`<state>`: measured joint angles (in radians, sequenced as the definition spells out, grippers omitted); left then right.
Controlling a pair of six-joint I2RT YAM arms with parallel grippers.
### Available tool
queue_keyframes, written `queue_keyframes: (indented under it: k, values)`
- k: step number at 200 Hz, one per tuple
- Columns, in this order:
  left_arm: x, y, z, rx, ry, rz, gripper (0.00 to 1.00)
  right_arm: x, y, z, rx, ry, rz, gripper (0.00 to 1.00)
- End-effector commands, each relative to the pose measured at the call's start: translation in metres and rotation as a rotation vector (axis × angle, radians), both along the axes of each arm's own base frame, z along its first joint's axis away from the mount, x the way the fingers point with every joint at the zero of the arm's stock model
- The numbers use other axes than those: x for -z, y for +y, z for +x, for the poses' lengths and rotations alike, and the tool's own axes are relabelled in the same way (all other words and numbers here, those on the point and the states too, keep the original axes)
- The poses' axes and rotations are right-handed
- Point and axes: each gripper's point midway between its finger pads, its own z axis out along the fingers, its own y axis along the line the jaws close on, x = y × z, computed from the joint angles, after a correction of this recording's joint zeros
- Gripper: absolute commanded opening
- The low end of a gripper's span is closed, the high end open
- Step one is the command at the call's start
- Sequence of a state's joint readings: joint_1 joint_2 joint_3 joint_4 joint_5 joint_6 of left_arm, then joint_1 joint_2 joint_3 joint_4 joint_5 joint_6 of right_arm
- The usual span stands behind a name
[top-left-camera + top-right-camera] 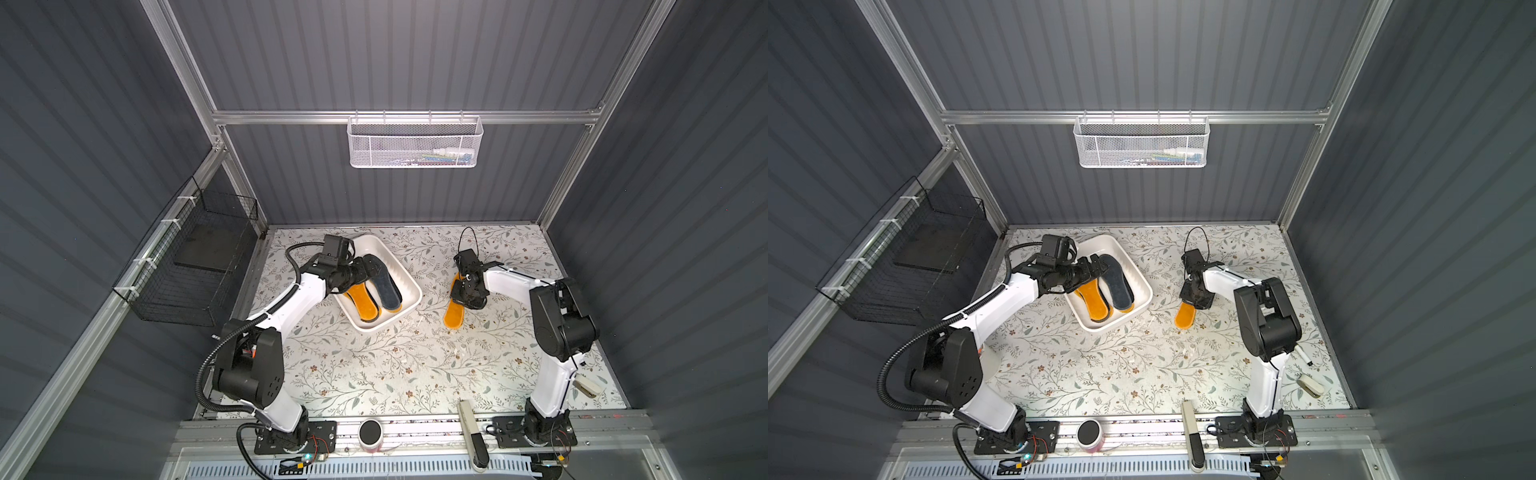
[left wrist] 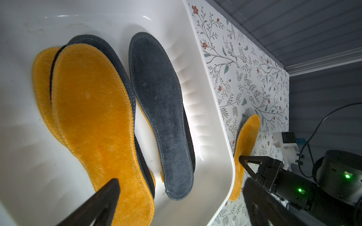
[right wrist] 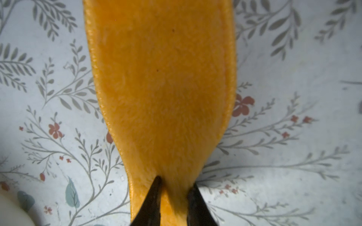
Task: Put the insoles into the storage box
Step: Pick up the insole from the center of the board.
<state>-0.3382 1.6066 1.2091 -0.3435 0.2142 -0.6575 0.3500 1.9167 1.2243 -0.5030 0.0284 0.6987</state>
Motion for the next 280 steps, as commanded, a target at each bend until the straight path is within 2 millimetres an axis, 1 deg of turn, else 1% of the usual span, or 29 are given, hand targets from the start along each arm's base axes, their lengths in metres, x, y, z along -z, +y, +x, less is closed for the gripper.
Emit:
queue_keyframes:
  k: [1,12,26,31,35,56,73,111,127,145,169,191,213,232,239,245,258,280]
  values:
    - [-0.011,0.004,-0.002,-0.002,-0.010,-0.003,1.00,0.014,0.001,-0.015,-0.028,0.035,0.013,0.18]
    - [-0.010,0.004,-0.003,-0.003,-0.010,-0.001,1.00,0.010,0.002,-0.013,-0.033,0.006,0.029,0.16]
    - [-0.008,0.004,-0.002,-0.004,-0.005,-0.001,1.00,0.000,0.003,-0.008,-0.048,-0.044,0.053,0.14]
    - [-0.008,0.003,-0.002,-0.002,-0.005,-0.004,0.99,-0.002,0.003,-0.010,-0.059,-0.051,0.055,0.12]
    - [-0.007,0.003,-0.002,-0.001,-0.003,-0.004,0.99,-0.007,0.005,-0.004,-0.070,-0.088,0.063,0.12]
    - [-0.004,0.001,-0.002,0.007,0.004,-0.013,0.99,-0.028,0.004,0.000,-0.119,-0.172,0.053,0.09]
    - [-0.002,-0.001,-0.001,0.013,0.007,-0.015,0.99,-0.043,0.002,0.001,-0.157,-0.228,0.042,0.06]
    - [0.000,-0.005,0.000,0.028,0.015,-0.028,0.99,-0.072,0.001,0.001,-0.215,-0.319,0.046,0.03]
    - [-0.005,-0.009,0.001,0.049,-0.005,-0.048,0.99,-0.087,0.009,0.000,-0.266,-0.370,0.086,0.04]
    - [-0.011,-0.016,0.003,0.078,-0.036,-0.084,0.98,-0.114,0.023,-0.002,-0.338,-0.453,0.156,0.04]
    - [-0.020,-0.038,0.000,0.168,-0.073,-0.169,0.95,-0.150,0.036,-0.007,-0.405,-0.538,0.216,0.04]
    - [-0.026,-0.061,-0.006,0.248,-0.108,-0.164,0.94,-0.171,0.039,-0.010,-0.432,-0.565,0.221,0.05]
    - [-0.038,-0.089,-0.014,0.343,-0.175,-0.137,0.94,-0.181,0.048,-0.017,-0.472,-0.564,0.248,0.04]
    - [-0.046,-0.113,-0.023,0.424,-0.228,-0.111,0.94,-0.187,0.065,-0.024,-0.524,-0.550,0.299,0.05]
    - [-0.046,-0.119,-0.025,0.444,-0.238,-0.107,0.93,-0.189,0.072,-0.026,-0.546,-0.544,0.313,0.05]
    - [-0.048,-0.122,-0.026,0.452,-0.252,-0.110,0.92,-0.191,0.082,-0.031,-0.580,-0.534,0.352,0.05]
    - [-0.049,-0.126,-0.030,0.469,-0.270,-0.122,0.91,-0.193,0.095,-0.034,-0.607,-0.520,0.373,0.05]
    - [-0.049,-0.125,-0.034,0.468,-0.281,-0.122,0.88,-0.193,0.114,-0.037,-0.652,-0.496,0.382,0.06]
